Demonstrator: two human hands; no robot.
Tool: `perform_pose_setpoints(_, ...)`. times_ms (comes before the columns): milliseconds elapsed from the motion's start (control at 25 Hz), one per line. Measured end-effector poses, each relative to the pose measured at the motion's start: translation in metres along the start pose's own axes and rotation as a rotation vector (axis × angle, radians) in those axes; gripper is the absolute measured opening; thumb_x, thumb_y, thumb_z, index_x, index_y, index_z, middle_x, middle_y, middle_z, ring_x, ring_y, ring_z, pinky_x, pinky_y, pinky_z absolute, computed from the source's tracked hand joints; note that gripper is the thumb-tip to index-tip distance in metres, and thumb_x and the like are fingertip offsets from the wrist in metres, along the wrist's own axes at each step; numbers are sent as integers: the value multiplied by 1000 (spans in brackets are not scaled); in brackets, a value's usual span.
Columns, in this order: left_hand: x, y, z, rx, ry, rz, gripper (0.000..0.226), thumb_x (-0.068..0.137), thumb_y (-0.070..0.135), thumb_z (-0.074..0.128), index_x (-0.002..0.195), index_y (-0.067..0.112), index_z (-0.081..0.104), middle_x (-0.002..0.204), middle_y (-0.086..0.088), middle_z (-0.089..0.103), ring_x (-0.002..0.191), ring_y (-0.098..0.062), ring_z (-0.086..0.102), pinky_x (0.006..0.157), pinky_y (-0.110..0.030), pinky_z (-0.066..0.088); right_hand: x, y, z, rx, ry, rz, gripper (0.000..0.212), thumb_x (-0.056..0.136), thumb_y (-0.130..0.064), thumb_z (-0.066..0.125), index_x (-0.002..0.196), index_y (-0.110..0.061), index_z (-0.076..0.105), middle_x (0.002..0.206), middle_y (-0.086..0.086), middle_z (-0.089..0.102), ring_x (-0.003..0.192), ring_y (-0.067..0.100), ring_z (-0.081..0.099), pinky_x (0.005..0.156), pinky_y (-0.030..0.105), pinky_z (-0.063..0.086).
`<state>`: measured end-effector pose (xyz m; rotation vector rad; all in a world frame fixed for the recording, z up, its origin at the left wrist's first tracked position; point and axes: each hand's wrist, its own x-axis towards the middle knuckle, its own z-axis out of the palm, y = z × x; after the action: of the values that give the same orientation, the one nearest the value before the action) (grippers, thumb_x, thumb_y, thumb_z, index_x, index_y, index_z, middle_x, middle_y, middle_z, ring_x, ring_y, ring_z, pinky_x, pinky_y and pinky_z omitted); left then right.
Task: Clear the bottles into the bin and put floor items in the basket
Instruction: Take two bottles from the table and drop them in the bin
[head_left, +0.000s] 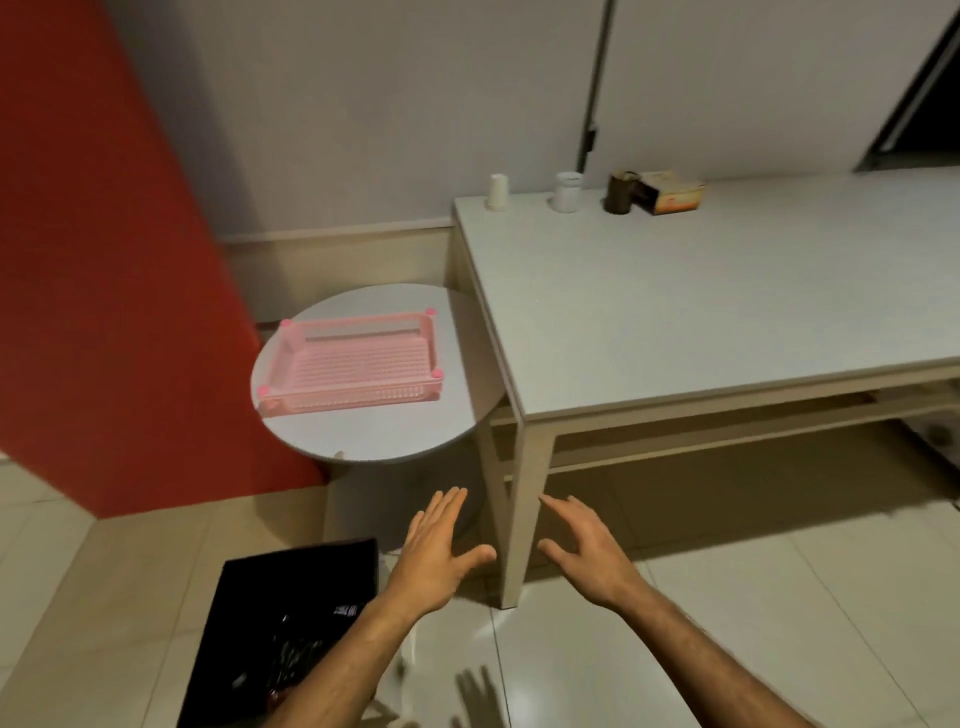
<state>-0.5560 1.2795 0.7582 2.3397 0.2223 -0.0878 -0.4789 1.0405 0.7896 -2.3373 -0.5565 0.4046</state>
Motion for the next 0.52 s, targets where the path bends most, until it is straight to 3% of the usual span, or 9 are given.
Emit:
perform_pose_setpoints(160,1,47,41,57,-46,64,94,83,73,56,159,39,11,166,17,7,146,4,-8,120,-31,-5,-47,40,-32,26,62,61,63,96,-37,59,154,-34,34,161,-14,30,153,9,10,121,40,28)
perform_pose_setpoints(320,-7,101,88,79,-76,84,94,85,69,59,159,34,13,167,11,11,153,-6,-2,123,-36,-1,-97,86,-69,42,108,104,64,96,-39,58,154,-37,32,160,-17,28,152,5,8,118,27,21)
perform_pose_setpoints(520,-27,176,158,45,-135,163,95,84,71,59,159,34,13,167,12,12,153,-7,0,126,-40,5,-164,145,-119,62,172,166,64,95,-39,58,153,-38,32,160,-19,28,151,3,9,117,26,15)
